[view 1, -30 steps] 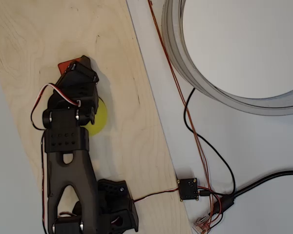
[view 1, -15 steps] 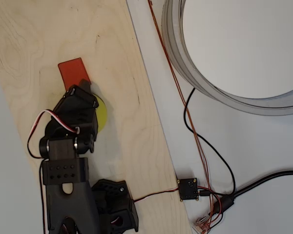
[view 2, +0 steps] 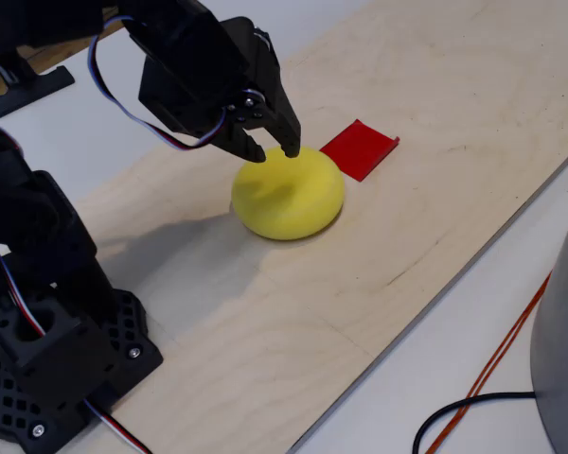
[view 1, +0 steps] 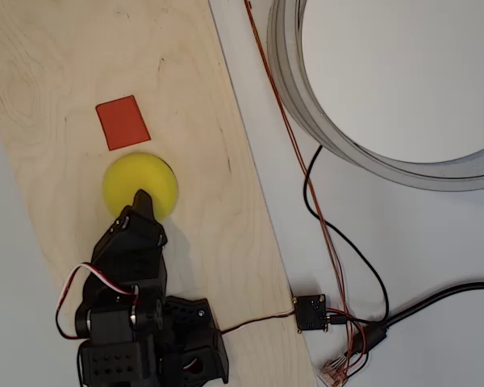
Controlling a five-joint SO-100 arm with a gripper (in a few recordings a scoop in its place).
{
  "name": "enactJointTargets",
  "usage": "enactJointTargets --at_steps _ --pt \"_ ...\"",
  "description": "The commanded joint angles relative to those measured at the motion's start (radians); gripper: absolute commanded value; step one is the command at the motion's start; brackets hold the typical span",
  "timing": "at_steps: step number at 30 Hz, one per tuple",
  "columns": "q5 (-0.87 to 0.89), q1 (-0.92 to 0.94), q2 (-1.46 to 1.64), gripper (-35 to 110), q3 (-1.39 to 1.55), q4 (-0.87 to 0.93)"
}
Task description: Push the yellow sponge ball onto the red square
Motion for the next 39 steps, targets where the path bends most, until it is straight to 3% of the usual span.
enactJointTargets --at_steps 1,15,20,27,39 --pt "0.009 0.006 0.032 10 0.018 0.005" --pt "0.028 0.018 -0.106 9 0.072 -0.064" --pt "0.028 0.014 -0.201 9 0.061 -0.173" --pt "0.028 0.006 -0.403 9 -0.084 -0.249" --pt "0.026 0.014 -0.549 9 -0.295 -0.229"
